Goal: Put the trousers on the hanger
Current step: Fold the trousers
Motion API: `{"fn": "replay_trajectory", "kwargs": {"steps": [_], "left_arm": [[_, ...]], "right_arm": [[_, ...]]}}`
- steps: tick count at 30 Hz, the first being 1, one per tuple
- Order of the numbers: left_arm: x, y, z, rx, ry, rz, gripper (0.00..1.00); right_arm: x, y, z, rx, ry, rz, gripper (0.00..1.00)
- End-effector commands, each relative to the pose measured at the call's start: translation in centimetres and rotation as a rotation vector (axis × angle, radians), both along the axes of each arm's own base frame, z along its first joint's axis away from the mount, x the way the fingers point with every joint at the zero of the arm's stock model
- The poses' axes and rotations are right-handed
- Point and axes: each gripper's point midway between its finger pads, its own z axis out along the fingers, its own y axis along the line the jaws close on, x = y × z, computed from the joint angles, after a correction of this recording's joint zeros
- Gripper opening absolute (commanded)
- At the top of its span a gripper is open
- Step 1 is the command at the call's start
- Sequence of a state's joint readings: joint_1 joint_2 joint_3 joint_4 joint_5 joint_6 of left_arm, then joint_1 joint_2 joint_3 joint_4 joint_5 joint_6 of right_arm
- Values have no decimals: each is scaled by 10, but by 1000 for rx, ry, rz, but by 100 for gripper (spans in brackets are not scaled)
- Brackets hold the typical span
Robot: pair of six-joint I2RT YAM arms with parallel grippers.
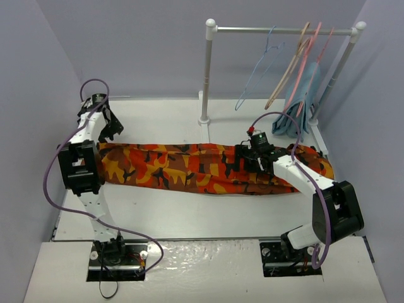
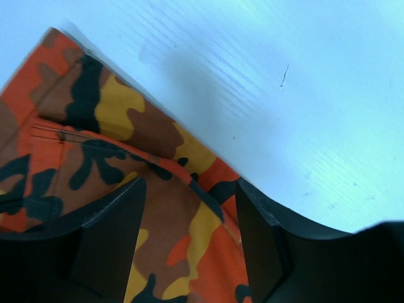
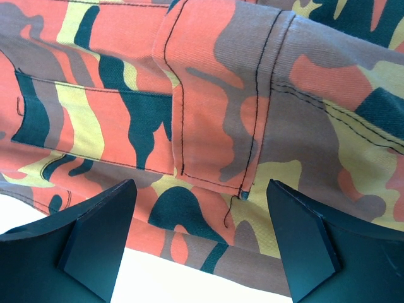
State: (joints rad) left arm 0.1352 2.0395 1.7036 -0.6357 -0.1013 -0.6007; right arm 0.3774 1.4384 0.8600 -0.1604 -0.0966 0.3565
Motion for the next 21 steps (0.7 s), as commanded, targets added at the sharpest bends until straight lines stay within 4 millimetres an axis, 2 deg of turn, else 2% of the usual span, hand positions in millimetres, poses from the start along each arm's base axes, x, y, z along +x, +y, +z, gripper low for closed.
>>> {"fn": "replay_trajectory", "kwargs": {"steps": [1, 9, 13, 17, 21], "left_arm": [[-11, 50, 82, 81, -166, 26, 60], [-23, 72, 54, 127, -49, -179, 59], [-28, 80, 31, 85, -11, -233, 58], [-29, 82, 18, 64, 12, -264, 56], [-26, 82, 10, 59, 23, -287, 56]], "right_arm": [[5, 10, 9, 14, -43, 50, 81], [8, 16, 11, 24, -44, 88, 82], [9, 22, 13, 46, -44, 103, 81], [12, 25, 19, 59, -69, 100, 82], [7, 27, 15, 74, -68, 100, 82]]}}
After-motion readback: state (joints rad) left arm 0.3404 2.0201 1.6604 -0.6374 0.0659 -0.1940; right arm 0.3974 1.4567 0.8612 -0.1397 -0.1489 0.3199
